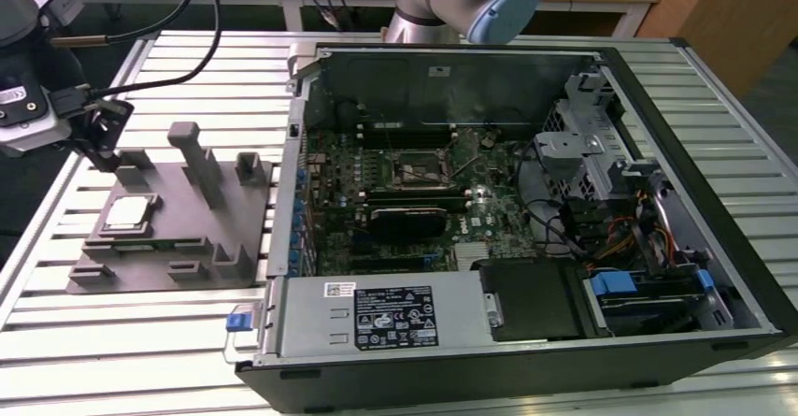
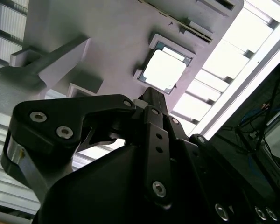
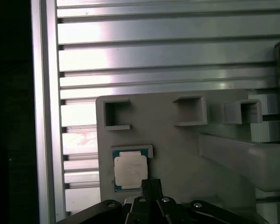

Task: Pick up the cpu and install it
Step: 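Pick up the cpu and move it towards the insertion slot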

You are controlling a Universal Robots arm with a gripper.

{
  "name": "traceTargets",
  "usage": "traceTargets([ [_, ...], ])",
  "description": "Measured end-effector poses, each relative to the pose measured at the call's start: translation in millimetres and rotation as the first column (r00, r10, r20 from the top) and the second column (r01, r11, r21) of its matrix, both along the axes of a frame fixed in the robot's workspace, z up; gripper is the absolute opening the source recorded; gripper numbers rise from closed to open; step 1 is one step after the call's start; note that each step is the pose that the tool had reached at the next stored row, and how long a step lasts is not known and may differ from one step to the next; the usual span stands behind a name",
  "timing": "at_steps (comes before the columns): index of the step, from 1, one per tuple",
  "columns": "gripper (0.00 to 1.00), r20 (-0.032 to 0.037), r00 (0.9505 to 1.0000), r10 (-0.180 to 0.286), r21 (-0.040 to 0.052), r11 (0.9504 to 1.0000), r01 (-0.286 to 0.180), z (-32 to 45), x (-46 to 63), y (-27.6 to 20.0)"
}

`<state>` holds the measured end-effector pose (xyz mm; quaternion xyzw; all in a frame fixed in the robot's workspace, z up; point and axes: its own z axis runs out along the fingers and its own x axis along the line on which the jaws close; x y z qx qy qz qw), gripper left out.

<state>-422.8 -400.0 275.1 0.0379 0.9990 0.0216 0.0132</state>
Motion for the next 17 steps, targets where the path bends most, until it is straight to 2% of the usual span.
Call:
traceTargets([
  [17, 0.11, 0.0, 1.0, 0.0, 0.0, 1.0, 0.0, -19.3, -6.5, 0.0],
])
